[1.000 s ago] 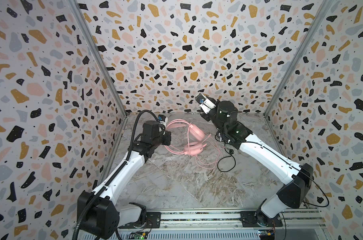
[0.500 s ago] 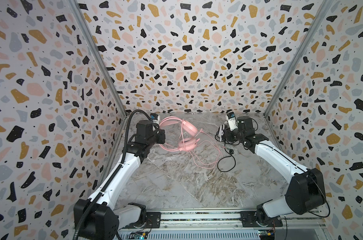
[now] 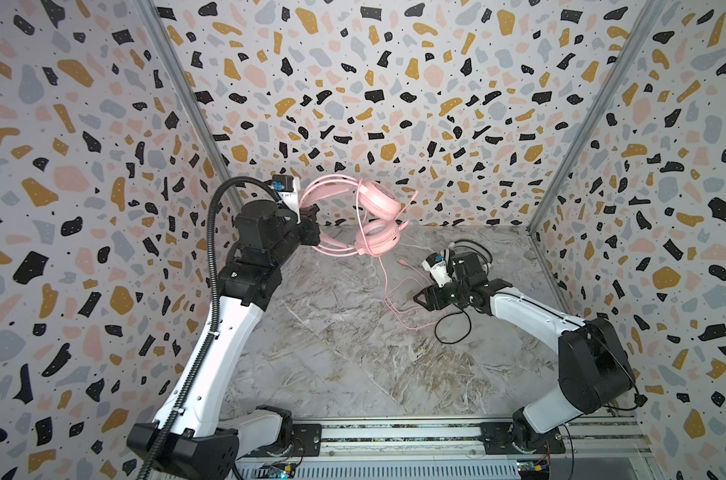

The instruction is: Wrap the headphones

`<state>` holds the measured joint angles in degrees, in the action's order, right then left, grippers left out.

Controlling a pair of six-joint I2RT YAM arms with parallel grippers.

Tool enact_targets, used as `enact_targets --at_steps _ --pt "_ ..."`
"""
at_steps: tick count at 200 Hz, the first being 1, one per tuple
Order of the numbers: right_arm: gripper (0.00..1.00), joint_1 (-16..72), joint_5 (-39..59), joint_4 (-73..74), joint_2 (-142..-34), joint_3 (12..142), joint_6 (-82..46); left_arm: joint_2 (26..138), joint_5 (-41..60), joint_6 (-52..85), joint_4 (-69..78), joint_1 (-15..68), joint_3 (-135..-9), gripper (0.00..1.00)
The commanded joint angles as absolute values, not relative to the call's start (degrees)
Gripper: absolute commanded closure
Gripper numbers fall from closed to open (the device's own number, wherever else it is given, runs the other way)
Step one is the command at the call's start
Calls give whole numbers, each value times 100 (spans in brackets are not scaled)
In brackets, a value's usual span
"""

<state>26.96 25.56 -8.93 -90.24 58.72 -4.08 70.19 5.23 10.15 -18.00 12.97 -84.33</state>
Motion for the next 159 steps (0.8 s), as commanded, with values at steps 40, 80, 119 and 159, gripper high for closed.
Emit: enact_targets --at_steps 40,80,119,159 --pt "21 3225 2759 823 -9682 5622 -230 7241 720 1213 -1571 1257 -8971 100" --pt "16 3340 3116 1371 -10161 5763 133 7308 712 1206 -1707 1257 -9138 100" --pt "16 3555 3414 1626 -10374 5754 147 7398 760 1208 -1856 1230 -9298 100" --pt "17 3634 3456 1844 -10892 6071 17 7413 801 1249 -1787 1217 -9349 100"
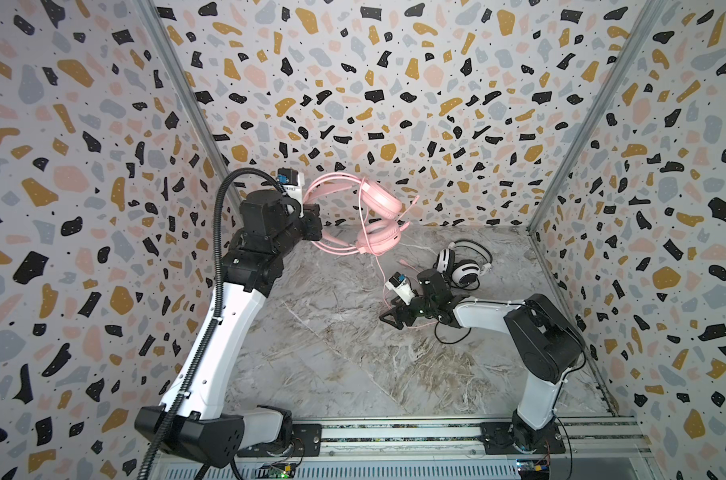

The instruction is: Wrap the headphones

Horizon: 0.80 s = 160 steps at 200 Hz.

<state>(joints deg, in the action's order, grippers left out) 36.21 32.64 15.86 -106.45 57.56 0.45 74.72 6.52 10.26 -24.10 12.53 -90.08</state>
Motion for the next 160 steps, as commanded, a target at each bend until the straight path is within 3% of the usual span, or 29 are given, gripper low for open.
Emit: enact_targets --at_steps 1,14,64,83,160 --pt "18 3632 3464 1854 -10900 6086 13 7416 796 1248 -1790 1215 -9355 100" --pt "27 3645 3610 1851 -11024 6187 33 7444 779 1239 -1845 1180 -9431 100" --pt "81 3683 3841 2026 -10748 5639 -26 7665 807 1442 -1901 896 -9772 100" --pt "96 3699 3900 2222 -10454 5254 -187 7771 865 1611 -1796 756 -9826 100" --pt "100 4003 3534 2144 -8863 4291 -509 8254 652 2507 -986 232 -9667 100"
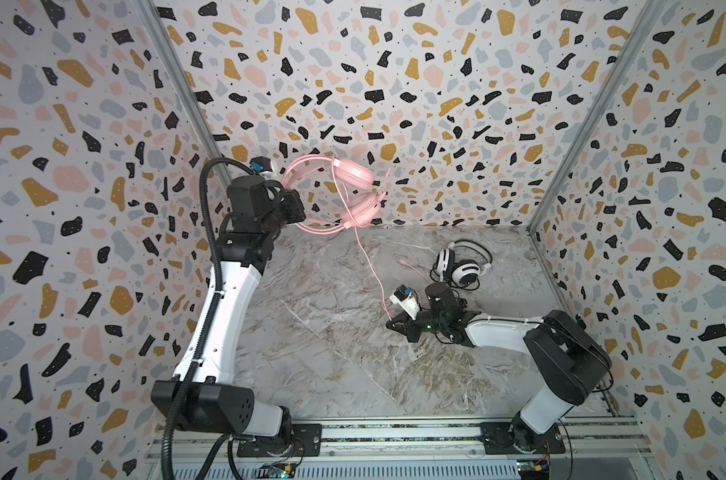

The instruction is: Wrap the headphones

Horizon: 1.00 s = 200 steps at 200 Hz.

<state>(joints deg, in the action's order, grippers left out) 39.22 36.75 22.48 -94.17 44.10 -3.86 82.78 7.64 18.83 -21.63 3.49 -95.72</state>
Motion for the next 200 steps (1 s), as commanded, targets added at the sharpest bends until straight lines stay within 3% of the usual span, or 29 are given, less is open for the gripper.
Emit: enact_targets --at_steps 1,62,117,200 --pt "100 4010 3529 2131 -8830 4290 -505 8254 642 2519 -967 226 -9659 100" --pt "100 4245 2770 888 -7424 4400 -205 8401 -842 2958 -276 144 -9257 100" --pt "100 4253 2264 105 -6445 4939 -13 8716 -1064 2841 -193 51 -9127 100" --pt "100 4342 1760 -192 -6319 6023 379 8790 -695 2566 -587 88 -8586 100"
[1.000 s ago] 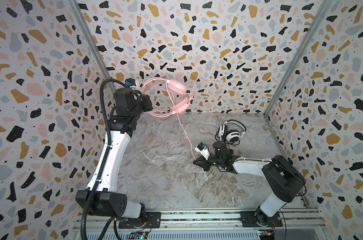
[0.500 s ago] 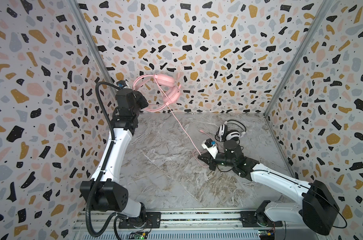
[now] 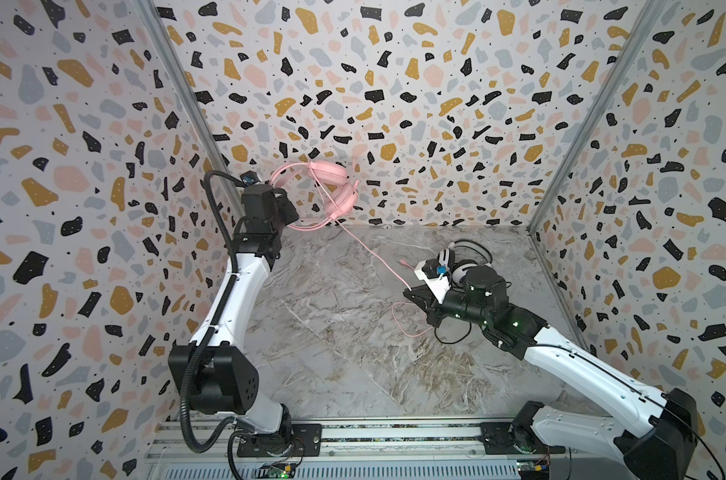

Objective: Wrap the headphones
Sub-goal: 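Raise the cable with the right gripper toward the headphones held by the left gripper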

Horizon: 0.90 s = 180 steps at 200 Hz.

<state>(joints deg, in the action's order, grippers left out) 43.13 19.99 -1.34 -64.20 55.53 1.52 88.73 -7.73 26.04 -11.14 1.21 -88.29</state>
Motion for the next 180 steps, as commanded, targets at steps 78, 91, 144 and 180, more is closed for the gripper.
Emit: enact_targets --at_steps 78,91,144,180 --pt "100 4284 668 -221 -7182 7715 1402 8970 -493 1171 -2002 654 -8190 100" --pt "100 4122 725 -145 -7338 7929 1454 8961 -86 843 -2268 749 -8195 100" --pt "100 3267 2001 -350 -8157 8916 1240 8717 1615 -35 -2781 912 -8008 100" --pt "100 2838 2260 -645 -8664 9382 1360 8791 2725 -279 -3046 1258 -8084 100"
